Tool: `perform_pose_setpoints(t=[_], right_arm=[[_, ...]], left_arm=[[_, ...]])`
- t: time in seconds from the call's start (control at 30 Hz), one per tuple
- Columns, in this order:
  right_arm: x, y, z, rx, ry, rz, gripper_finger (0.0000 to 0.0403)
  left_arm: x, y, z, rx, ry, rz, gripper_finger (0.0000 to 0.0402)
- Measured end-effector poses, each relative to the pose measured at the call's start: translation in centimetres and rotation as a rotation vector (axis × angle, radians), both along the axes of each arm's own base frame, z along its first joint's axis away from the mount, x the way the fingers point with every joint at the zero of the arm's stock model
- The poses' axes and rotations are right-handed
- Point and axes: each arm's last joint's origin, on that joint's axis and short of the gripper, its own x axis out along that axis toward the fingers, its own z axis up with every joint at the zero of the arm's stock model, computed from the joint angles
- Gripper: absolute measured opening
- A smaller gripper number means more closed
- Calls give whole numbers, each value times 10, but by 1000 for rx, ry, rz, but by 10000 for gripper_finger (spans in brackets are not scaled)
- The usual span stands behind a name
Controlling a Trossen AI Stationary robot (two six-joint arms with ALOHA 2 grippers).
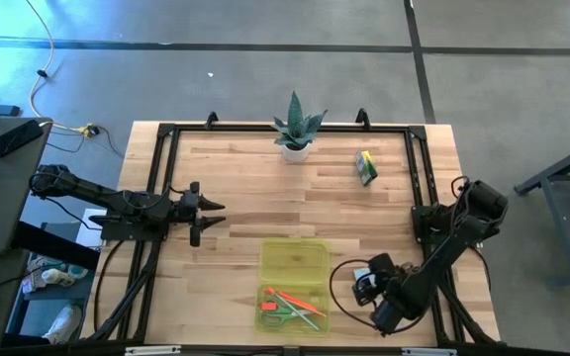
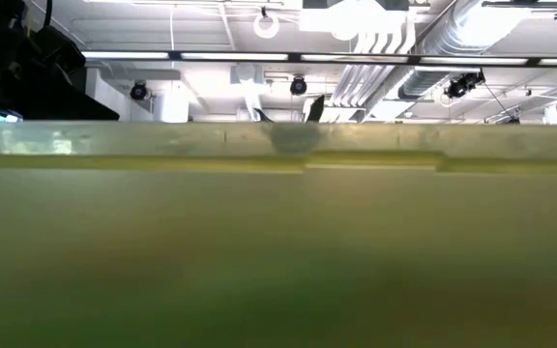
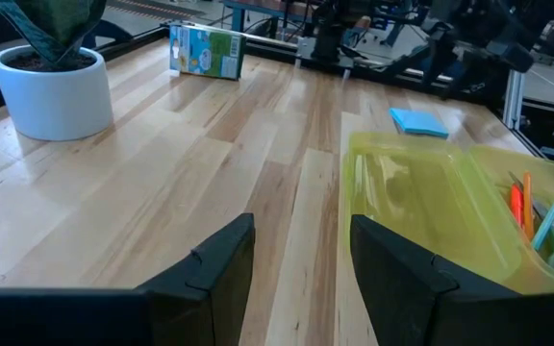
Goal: Pack school essentials
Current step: Put the blue sticky notes into the yellow supply box
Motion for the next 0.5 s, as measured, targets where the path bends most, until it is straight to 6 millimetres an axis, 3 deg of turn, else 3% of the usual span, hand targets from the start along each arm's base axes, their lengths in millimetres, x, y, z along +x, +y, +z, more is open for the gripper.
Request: perform_pose_setpoints(t=[0.3,0.5], right_arm=[[4,6,-14,11,23,-2,384],[7,9,-27,-17,40,-17,395]], left_arm=[[0,0,0,0,0,0,161],[0,0,0,0,0,0,161]])
